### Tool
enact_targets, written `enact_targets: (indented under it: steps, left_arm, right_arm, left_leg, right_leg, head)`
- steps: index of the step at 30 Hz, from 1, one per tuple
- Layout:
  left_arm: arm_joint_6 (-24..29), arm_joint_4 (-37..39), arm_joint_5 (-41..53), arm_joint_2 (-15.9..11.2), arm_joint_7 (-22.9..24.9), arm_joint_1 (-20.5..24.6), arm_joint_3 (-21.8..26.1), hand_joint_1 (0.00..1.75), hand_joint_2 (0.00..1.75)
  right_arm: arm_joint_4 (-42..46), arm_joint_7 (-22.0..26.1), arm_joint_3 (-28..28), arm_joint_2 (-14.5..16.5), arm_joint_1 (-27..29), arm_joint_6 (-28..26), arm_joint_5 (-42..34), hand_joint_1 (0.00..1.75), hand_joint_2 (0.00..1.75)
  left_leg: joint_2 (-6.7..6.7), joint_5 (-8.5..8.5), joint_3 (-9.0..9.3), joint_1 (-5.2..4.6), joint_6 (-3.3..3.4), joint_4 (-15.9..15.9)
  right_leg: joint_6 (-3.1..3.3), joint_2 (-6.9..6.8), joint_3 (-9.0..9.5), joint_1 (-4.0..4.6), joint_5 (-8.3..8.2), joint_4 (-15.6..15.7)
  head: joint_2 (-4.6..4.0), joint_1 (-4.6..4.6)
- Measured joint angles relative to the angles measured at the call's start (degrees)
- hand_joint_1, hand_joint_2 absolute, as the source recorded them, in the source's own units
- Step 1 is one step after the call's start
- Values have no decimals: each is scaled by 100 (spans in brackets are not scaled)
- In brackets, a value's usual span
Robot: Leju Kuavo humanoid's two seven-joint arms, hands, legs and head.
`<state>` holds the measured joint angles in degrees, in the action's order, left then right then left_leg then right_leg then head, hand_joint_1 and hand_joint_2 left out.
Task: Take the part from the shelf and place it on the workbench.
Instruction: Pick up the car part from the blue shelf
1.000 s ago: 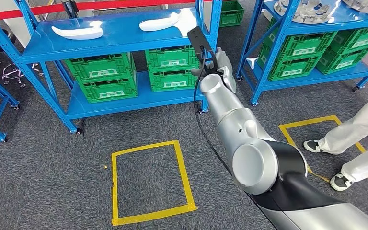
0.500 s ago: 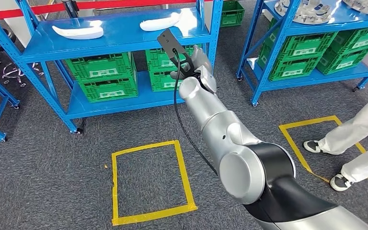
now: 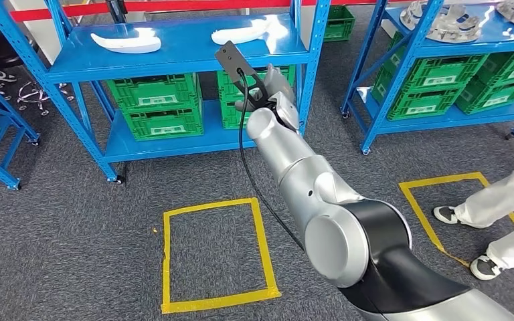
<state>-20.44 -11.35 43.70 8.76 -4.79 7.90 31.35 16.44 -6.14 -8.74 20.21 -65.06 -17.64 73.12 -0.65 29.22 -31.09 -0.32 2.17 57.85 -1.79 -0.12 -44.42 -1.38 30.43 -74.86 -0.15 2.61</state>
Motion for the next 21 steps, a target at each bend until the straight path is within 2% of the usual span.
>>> enact_targets:
  steps: [1,2,3,4,5,6,8,9,10,11,12,14,15,16,17,19,20,21]
  left_arm:
    - [0,1,7,0,1,-7,1,0,0]
    - [0,1,15,1,1,-11,1,0,0]
    - [0,2,26,1,2,-13,2,0,0]
    - [2,3,38,-1,5,-10,2,0,0]
    - [4,4,49,1,11,-6,2,0,0]
    - [7,5,60,3,19,-2,2,0,0]
    - [9,4,84,8,44,8,2,0,0]
    - [9,4,93,8,52,14,2,0,0]
    - [9,3,100,6,63,21,2,0,0]
    - [9,3,103,4,72,27,2,0,0]
    - [9,3,105,4,80,29,2,0,0]
    - [9,6,115,4,97,16,2,0,0]
    - [9,8,120,3,102,7,2,0,0]
    - [9,10,125,1,103,-1,2,0,0]
    - [9,11,130,-2,103,-7,2,0,0]
    - [9,18,143,-12,103,-32,2,0,0]
    - [9,22,148,-13,104,-45,3,0,0]
    - [9,25,151,-14,105,-55,3,0,0]
  right_arm:
    - [0,-2,0,-8,11,8,-4,0,175]
    - [0,-3,0,-20,15,14,-9,0,175]
    - [-1,-3,0,-38,14,19,-15,0,175]
    - [-3,-7,0,-52,12,27,-22,0,175]
    - [-3,-13,1,-64,14,35,-30,0,175]
    - [-2,-20,1,-75,11,40,-36,0,175]
    - [9,-34,2,-84,-14,42,-42,0,175]
    - [16,-37,3,-87,-34,39,-42,0,175]
    - [23,-42,4,-87,-51,41,-42,0,175]
    - [28,-52,5,-85,-55,46,-44,0,175]
    - [28,-63,7,-86,-50,53,-46,0,175]
    - [28,-84,7,-87,-19,65,-50,0,175]
    - [28,-89,7,-87,-4,66,-51,0,175]
    - [28,-90,7,-88,5,66,-51,0,175]
    - [28,-90,7,-89,13,66,-51,0,175]
    - [12,-91,8,-101,44,67,-50,0,175]
    - [2,-100,9,-111,67,72,-52,0,175]
    - [-6,-107,10,-121,86,75,-52,0,175]
  left_leg:
    - [-26,38,57,3,-27,2]
    - [-47,86,120,7,-58,4]
    - [-61,141,178,8,-90,5]
    - [-70,193,222,11,-128,1]
    - [-71,243,261,19,-173,-18]
    - [-71,260,297,26,-226,-13]
    - [-61,212,311,45,-318,124]
    - [-46,128,226,50,-351,350]
    - [-29,65,50,56,-374,651]
    - [-9,49,-199,65,-393,999]
    - [2,130,-469,70,-410,1313]
    - [16,490,-945,80,-438,1619]
    - [24,636,-1101,80,-439,1576]
    - [30,648,-1187,79,-431,1400]
    - [37,455,-1223,76,-407,1107]
    - [51,-478,-1233,48,-341,417]
    - [48,-885,-1229,28,-311,204]
    - [43,-1133,-1234,10,-282,112]
  right_leg:
    - [6,0,56,-3,-214,264]
    - [16,-1,186,-6,-484,677]
    - [33,-1,318,4,-660,1057]
    - [61,-2,437,23,-731,1349]
    - [99,3,513,53,-733,1504]
    - [153,9,560,79,-644,1542]
    - [269,25,719,92,-553,1589]
    - [324,26,823,80,-492,1612]
    - [364,25,939,72,-435,1631]
    - [394,23,1049,66,-365,1655]
    - [410,24,1159,64,-289,1669]
    - [414,35,1381,60,-119,1685]
    - [409,44,1501,57,-25,1686]
    - [398,50,1625,54,72,1686]
    - [379,54,1751,52,177,1686]
    - [326,65,1949,61,388,1681]
    - [288,72,2005,73,480,1682]
    - [249,82,2037,78,548,1694]
  head:
    - [0,0]
    - [0,0]
    - [-1,-7]
    - [-1,-16]
    - [-1,-23]
    - [-1,-30]
    - [-1,-22]
    - [-1,-27]
    - [-1,-32]
    - [-1,-43]
    - [-1,-52]
    - [-1,-56]
    - [-1,-56]
    - [-1,-57]
    - [-1,-57]
    - [-1,-65]
    - [0,-67]
    - [0,-68]
